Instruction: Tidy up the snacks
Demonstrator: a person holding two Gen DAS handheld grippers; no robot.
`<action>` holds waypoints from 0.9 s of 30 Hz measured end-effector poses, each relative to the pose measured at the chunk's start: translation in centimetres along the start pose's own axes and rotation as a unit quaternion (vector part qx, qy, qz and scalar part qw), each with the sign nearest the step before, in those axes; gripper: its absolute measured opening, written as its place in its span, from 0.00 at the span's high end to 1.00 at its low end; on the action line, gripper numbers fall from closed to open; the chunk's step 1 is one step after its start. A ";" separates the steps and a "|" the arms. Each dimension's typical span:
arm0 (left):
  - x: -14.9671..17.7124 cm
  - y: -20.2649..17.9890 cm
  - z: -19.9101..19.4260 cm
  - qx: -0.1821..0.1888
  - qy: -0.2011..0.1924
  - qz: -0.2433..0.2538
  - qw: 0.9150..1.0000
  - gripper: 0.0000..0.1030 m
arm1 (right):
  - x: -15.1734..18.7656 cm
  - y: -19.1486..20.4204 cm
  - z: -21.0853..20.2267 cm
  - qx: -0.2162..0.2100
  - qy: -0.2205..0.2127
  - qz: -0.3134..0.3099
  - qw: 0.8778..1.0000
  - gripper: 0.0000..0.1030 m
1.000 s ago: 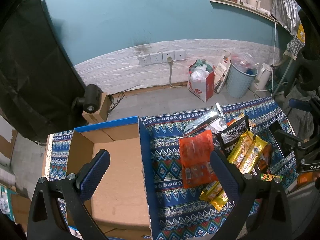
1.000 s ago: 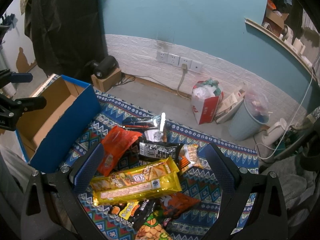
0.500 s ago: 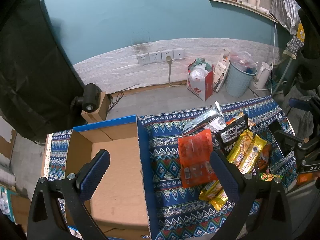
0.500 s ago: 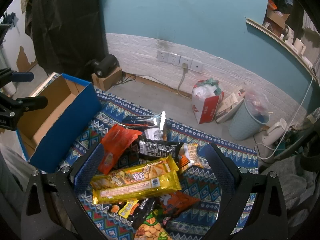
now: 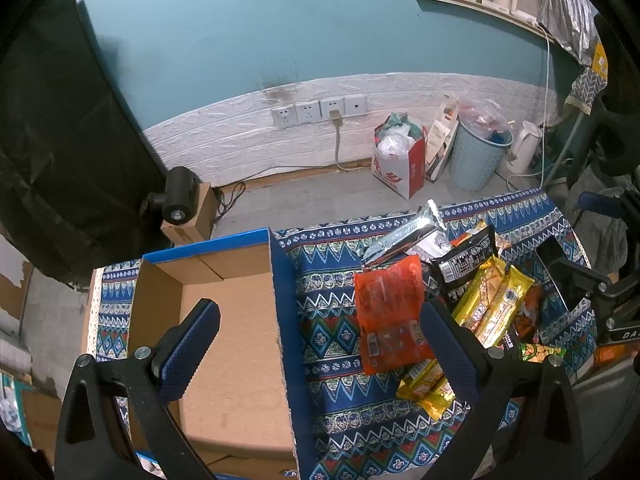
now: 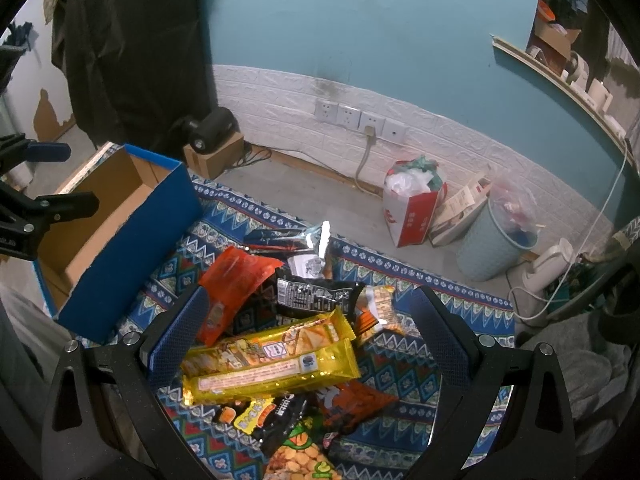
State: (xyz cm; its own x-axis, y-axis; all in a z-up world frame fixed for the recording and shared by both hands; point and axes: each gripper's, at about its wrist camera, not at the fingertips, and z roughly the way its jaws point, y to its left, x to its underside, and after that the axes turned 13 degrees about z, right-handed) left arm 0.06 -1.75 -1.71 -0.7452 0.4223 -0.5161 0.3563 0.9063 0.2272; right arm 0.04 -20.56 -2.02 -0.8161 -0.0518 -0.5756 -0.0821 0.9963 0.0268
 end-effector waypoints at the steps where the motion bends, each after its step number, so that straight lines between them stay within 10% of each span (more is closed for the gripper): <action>1: 0.0 0.0 0.0 0.000 0.000 0.001 1.000 0.02 | 0.1 0.0 0.0 0.000 0.000 0.000 1.000 0.03; 27: 0.8 -2.2 4.5 0.040 0.062 0.018 0.997 0.02 | 1.4 -4.8 1.3 0.035 0.025 -0.017 0.999 0.03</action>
State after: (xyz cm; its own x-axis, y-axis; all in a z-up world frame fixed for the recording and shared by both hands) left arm 1.25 -3.47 -6.32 -0.7931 0.4577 -0.4019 0.4246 0.8885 0.1741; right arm 0.01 -25.31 -4.04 -0.8410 -0.0876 -0.5339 -0.0716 0.9961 -0.0506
